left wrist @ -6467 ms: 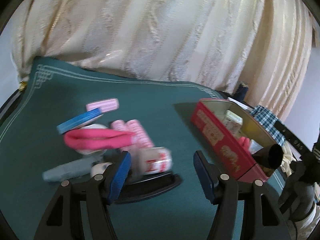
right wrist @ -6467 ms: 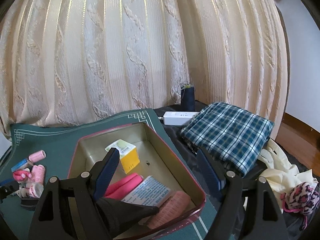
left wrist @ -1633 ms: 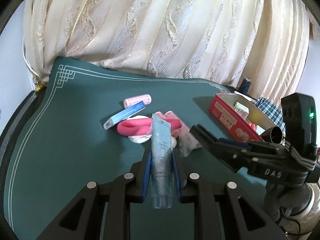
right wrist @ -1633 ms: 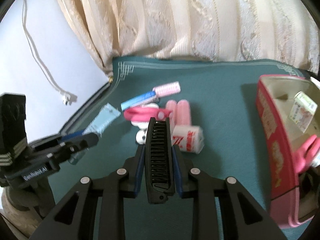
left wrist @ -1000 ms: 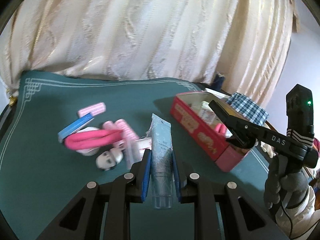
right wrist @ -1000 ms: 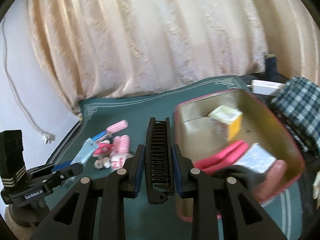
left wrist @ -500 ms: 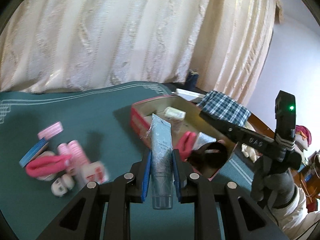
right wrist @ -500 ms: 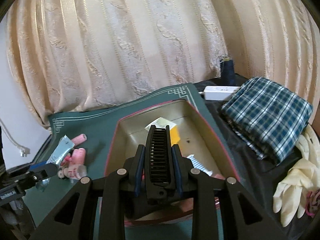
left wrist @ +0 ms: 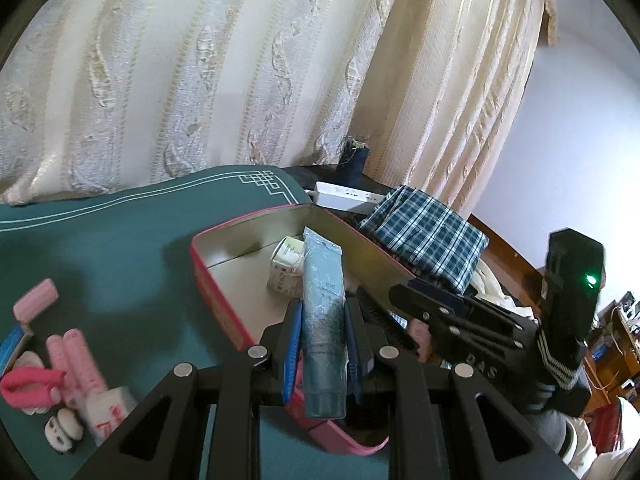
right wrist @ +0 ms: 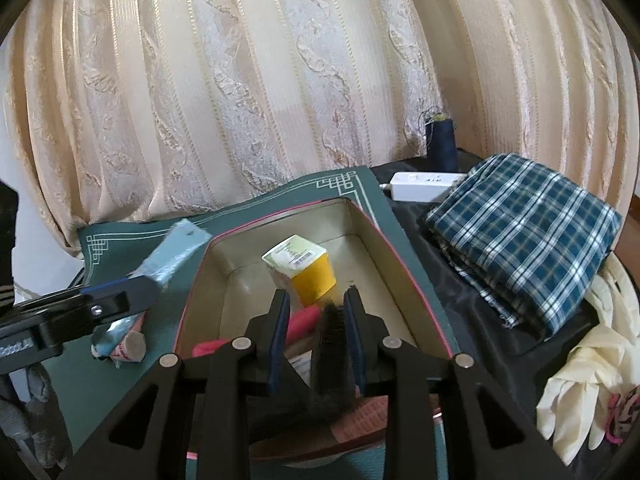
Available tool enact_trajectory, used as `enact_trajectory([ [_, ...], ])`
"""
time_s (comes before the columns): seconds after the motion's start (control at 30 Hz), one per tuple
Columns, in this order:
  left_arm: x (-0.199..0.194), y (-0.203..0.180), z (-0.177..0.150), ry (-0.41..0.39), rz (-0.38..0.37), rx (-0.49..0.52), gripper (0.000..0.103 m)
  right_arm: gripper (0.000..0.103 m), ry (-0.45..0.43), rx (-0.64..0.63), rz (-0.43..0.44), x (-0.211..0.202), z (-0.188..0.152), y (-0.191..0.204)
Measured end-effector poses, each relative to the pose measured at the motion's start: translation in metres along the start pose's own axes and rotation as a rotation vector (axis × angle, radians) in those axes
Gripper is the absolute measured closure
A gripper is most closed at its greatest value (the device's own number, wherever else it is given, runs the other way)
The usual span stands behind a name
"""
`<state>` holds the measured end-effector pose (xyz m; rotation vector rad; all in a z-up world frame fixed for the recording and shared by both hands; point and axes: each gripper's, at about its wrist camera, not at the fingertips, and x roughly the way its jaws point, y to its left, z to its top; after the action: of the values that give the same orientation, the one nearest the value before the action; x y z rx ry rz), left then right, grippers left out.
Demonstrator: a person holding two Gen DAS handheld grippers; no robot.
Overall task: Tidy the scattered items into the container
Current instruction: 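Lower the tube and comb into the tin box and open both tools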
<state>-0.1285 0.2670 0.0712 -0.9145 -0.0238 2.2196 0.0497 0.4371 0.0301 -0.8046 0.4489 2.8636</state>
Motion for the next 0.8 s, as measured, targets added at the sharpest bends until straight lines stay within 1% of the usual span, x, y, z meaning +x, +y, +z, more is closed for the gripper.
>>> enact_trajectory([
  [0.07, 0.008, -0.001, 0.001, 0.008, -0.005, -0.006, 0.082, 0.058, -0.012, -0.012, -0.022, -0.001, 0.000, 0.001],
  [0.1, 0.011, -0.001, 0.002, 0.010, -0.004, -0.008, 0.082, 0.046, -0.025, -0.021, -0.042, -0.003, -0.001, 0.002],
  [0.13, 0.014, -0.002, 0.002, 0.012, -0.006, -0.015, 0.082, 0.037, -0.033, -0.023, -0.049, -0.005, -0.001, 0.002],
  [0.17, 0.016, -0.001, 0.002, 0.012, -0.009, -0.023, 0.081, 0.034, -0.046, -0.026, -0.054, -0.007, -0.001, 0.003],
  [0.2, 0.018, 0.000, 0.003, 0.012, -0.012, -0.033, 0.081, 0.033, -0.066, -0.031, -0.065, -0.011, -0.001, 0.003],
  [0.3, 0.022, 0.001, 0.004, 0.014, -0.013, -0.046, 0.081, 0.032, -0.095, -0.040, -0.096, -0.015, 0.000, 0.004],
  [0.43, 0.025, 0.000, 0.004, 0.019, -0.013, -0.054, 0.081, 0.032, -0.092, -0.022, -0.108, -0.014, 0.001, -0.001],
  [0.5, 0.025, 0.000, 0.004, 0.020, -0.014, -0.067, 0.072, 0.032, -0.092, -0.012, -0.114, -0.013, 0.002, -0.004],
  [0.53, 0.025, 0.000, 0.004, 0.017, -0.013, -0.074, 0.052, 0.032, -0.092, -0.010, -0.116, -0.014, 0.001, -0.005],
  [0.57, 0.023, 0.001, 0.004, 0.010, -0.012, -0.082, 0.035, 0.032, -0.090, -0.007, -0.117, -0.013, 0.001, -0.006],
  [0.67, 0.020, 0.001, 0.004, -0.002, -0.009, -0.080, 0.035, 0.032, -0.089, -0.007, -0.122, -0.015, 0.000, -0.005],
  [0.8, 0.018, -0.001, 0.003, -0.004, 0.012, -0.063, 0.035, 0.032, -0.086, -0.009, -0.125, -0.014, -0.001, -0.004],
])
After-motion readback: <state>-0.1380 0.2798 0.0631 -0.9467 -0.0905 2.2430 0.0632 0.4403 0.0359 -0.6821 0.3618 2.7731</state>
